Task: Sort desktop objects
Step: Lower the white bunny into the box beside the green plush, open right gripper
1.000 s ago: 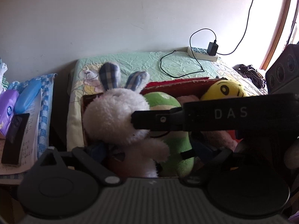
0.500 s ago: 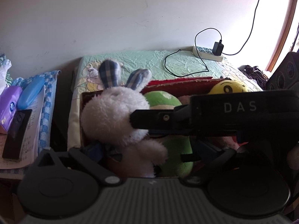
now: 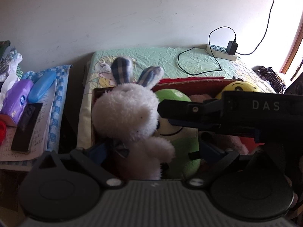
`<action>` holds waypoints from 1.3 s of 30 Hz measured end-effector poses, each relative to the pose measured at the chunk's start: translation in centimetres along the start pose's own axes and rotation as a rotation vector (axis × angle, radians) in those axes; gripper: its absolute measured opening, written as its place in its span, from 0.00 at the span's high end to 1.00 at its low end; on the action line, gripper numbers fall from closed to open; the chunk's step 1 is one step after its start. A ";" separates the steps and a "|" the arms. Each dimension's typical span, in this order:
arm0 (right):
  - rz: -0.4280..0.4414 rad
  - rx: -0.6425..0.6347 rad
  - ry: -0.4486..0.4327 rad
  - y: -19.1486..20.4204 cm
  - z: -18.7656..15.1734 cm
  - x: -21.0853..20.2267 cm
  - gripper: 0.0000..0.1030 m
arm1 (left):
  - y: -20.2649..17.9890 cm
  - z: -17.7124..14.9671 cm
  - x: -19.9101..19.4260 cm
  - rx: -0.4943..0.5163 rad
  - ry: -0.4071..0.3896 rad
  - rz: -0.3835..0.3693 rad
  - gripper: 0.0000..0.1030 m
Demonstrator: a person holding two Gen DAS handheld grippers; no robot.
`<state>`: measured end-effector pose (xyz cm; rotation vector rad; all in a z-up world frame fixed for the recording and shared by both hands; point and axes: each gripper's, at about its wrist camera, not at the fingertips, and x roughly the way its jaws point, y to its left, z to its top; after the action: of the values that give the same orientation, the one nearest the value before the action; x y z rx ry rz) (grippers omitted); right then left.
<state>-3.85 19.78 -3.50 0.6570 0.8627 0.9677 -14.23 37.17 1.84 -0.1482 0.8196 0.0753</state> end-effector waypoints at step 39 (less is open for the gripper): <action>-0.063 -0.107 -0.016 0.6 -0.7 0.2 0.75 | -1.5 -0.5 -0.4 -0.090 0.036 0.099 0.01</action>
<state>-4.64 20.26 -3.44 0.5420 0.8076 0.9440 -14.69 35.60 1.97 -0.1942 0.8594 0.2036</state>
